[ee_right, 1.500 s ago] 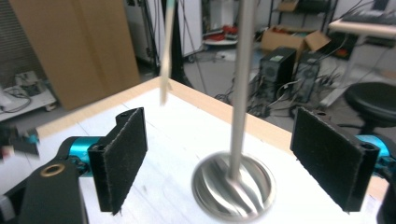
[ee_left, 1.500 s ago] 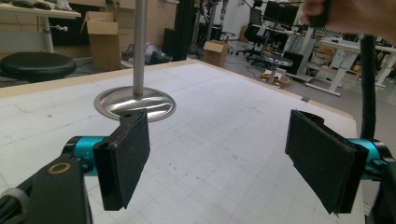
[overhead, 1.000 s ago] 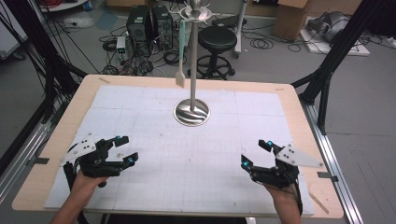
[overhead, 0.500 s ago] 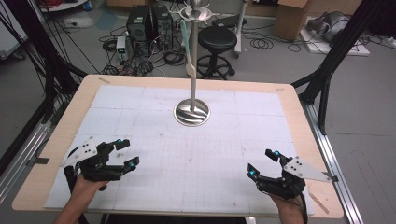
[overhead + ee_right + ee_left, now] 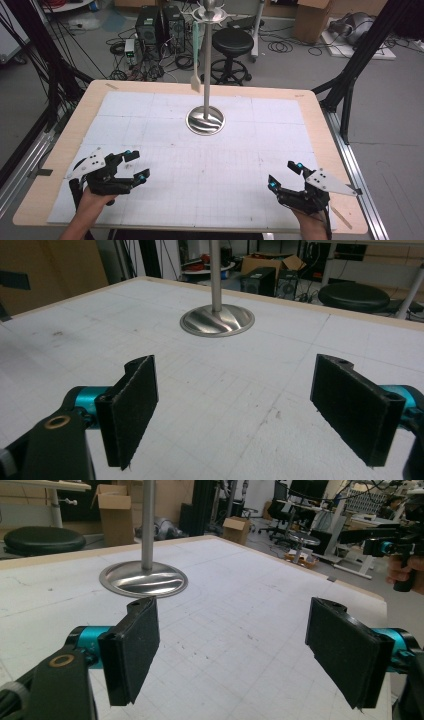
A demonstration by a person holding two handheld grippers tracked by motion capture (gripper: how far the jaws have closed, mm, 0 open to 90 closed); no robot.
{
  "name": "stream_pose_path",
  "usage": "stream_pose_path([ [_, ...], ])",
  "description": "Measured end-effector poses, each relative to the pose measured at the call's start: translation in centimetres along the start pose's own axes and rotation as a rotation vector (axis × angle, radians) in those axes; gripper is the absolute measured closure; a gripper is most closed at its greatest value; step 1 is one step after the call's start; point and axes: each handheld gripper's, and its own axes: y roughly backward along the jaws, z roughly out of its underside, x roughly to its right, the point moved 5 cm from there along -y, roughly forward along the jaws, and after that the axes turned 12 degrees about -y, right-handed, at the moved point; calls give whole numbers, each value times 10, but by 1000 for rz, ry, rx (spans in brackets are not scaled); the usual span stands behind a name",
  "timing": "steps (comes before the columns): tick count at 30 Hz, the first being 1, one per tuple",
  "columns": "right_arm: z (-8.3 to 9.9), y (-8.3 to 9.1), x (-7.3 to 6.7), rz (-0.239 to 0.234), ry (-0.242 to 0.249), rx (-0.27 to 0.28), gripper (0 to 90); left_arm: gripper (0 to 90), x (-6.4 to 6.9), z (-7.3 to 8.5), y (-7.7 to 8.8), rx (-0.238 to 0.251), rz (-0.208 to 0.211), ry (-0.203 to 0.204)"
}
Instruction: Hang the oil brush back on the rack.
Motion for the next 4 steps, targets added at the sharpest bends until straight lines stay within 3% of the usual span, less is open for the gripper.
stream_pose_path([
  [4, 0, 0, 1, 4, 1, -3, 178, 218, 0, 2, -1, -9, 4, 2],
])
